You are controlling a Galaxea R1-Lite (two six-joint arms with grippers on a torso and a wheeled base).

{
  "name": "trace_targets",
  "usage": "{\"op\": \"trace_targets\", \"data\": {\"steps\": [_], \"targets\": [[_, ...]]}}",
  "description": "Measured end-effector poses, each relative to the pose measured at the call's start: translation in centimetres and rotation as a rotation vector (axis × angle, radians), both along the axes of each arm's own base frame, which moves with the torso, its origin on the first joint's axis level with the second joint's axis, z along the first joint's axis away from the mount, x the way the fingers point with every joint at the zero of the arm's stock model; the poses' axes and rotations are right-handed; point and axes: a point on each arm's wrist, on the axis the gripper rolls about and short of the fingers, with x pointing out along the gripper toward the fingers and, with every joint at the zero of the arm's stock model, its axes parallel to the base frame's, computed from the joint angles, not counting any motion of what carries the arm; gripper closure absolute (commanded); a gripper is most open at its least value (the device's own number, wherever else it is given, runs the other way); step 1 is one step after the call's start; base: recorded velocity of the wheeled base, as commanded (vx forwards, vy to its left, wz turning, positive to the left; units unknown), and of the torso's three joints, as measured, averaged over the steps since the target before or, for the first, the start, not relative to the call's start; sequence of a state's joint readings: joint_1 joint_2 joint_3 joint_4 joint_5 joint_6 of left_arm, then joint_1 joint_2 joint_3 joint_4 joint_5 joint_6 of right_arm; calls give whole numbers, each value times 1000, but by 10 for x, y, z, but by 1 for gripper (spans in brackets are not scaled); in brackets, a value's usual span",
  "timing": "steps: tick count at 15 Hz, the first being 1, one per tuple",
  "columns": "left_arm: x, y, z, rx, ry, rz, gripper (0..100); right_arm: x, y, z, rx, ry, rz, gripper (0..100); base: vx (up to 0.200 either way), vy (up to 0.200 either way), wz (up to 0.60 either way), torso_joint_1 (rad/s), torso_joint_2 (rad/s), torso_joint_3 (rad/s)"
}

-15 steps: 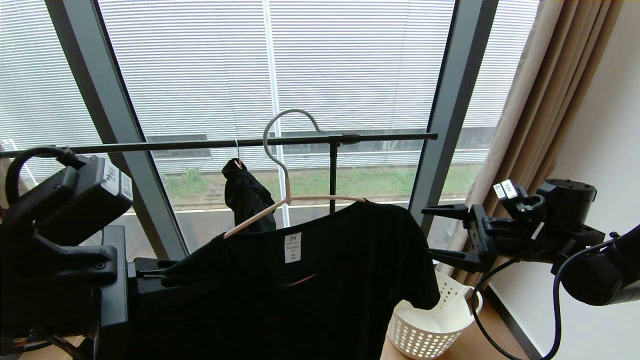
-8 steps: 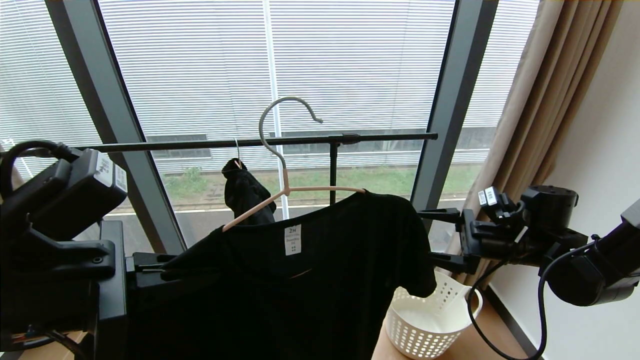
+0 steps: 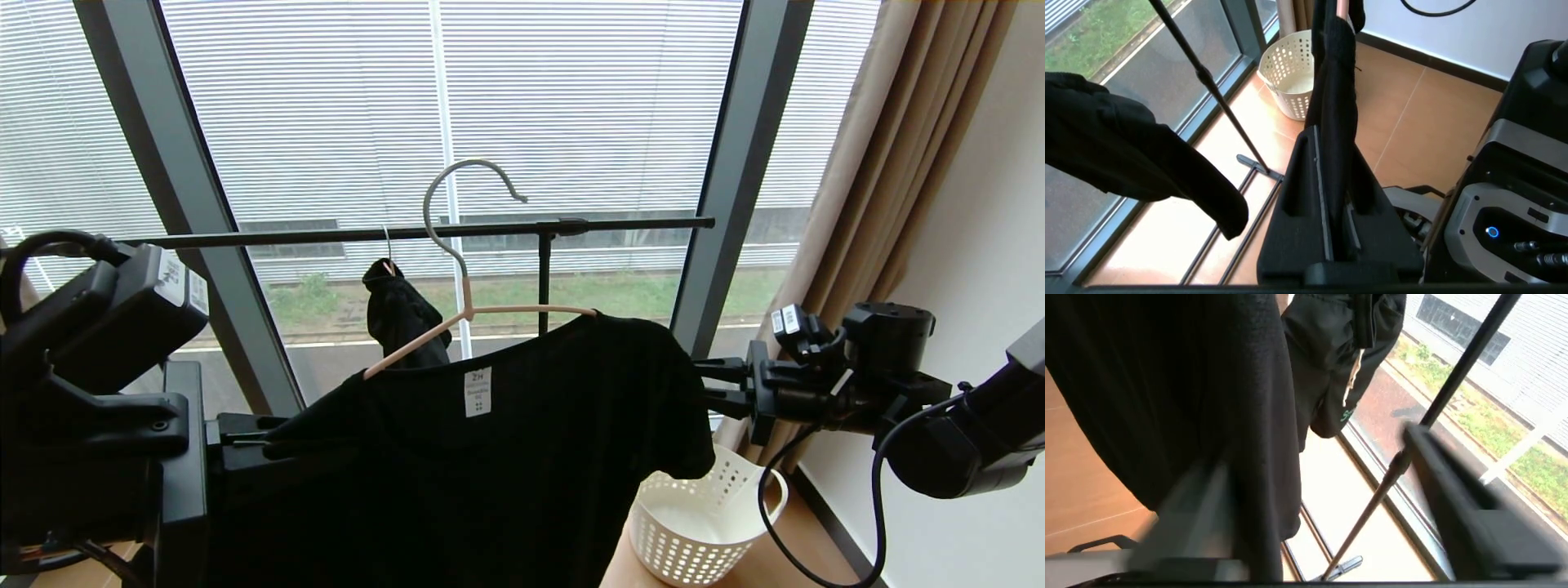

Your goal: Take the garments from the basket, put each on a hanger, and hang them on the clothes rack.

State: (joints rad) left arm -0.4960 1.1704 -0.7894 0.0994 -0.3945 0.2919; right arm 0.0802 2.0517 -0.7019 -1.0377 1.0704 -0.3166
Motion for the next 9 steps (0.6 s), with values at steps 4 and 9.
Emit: {"op": "trace_targets", "data": {"steps": [4,9], "targets": [[-1,5,1,-15,7,30,100,4,-8,2,1,-11,-26,100,0,0,0,0,0,0],[-5,15,-1,-20,3,78,100,12,-20,1,2,-21,-61,100,0,0,0,0,0,0]]}}
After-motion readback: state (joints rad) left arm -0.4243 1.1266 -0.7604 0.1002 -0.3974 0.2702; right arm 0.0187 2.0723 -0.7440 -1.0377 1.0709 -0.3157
